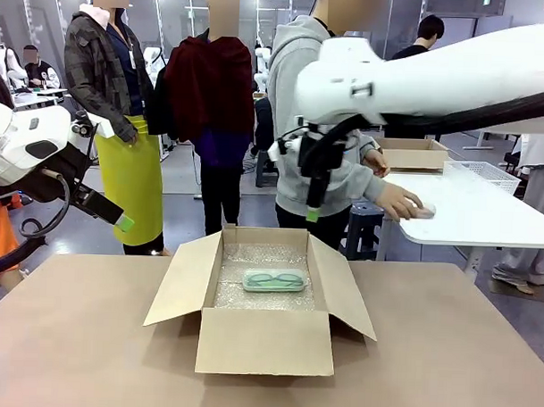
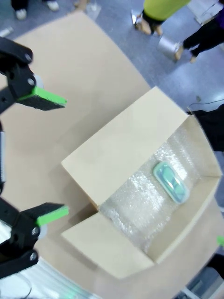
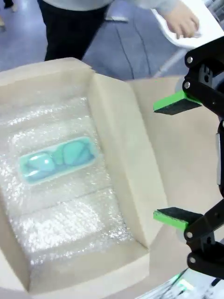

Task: Pack the glasses set securely to prepare it for shipping.
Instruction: Put the Glasses case from the right side of the table into the Package Box.

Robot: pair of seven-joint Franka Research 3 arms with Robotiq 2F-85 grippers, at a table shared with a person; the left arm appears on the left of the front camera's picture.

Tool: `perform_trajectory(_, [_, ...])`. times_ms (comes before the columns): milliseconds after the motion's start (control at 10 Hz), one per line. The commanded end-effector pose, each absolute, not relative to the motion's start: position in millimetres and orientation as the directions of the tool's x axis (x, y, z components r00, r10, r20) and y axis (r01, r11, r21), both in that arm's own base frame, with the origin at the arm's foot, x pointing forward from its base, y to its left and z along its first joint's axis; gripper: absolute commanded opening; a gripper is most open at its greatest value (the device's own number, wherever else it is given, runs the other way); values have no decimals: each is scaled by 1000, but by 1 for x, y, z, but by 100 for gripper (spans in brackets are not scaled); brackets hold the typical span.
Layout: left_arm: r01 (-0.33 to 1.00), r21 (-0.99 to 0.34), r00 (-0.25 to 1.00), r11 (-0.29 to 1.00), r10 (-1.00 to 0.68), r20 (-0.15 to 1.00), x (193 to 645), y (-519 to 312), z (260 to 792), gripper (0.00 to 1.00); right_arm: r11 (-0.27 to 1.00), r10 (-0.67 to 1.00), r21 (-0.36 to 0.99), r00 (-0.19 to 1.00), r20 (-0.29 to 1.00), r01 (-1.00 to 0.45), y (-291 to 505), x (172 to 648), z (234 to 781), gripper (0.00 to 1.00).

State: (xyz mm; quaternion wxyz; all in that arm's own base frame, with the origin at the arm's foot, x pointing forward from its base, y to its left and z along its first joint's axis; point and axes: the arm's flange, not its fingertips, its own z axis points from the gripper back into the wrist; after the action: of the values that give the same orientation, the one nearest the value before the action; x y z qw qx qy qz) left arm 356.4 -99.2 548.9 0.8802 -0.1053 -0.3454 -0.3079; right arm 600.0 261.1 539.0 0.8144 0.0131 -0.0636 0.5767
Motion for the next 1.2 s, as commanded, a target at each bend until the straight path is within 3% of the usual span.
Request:
perform_trajectory(0, [616,37,562,787,-473,679,356,-97,549,100,471,869,-79,447,211,-878,206,518,523,100])
perform_trajectory(500, [616,37,562,787,-473,679,356,-97,549,100,694,674,-30,634,378,-719,112,430,522,100])
perform_trajectory(1100, [616,37,562,787,-473,679,356,-97,549,100,850,483,-11,770,417,-527,46,354,498,100])
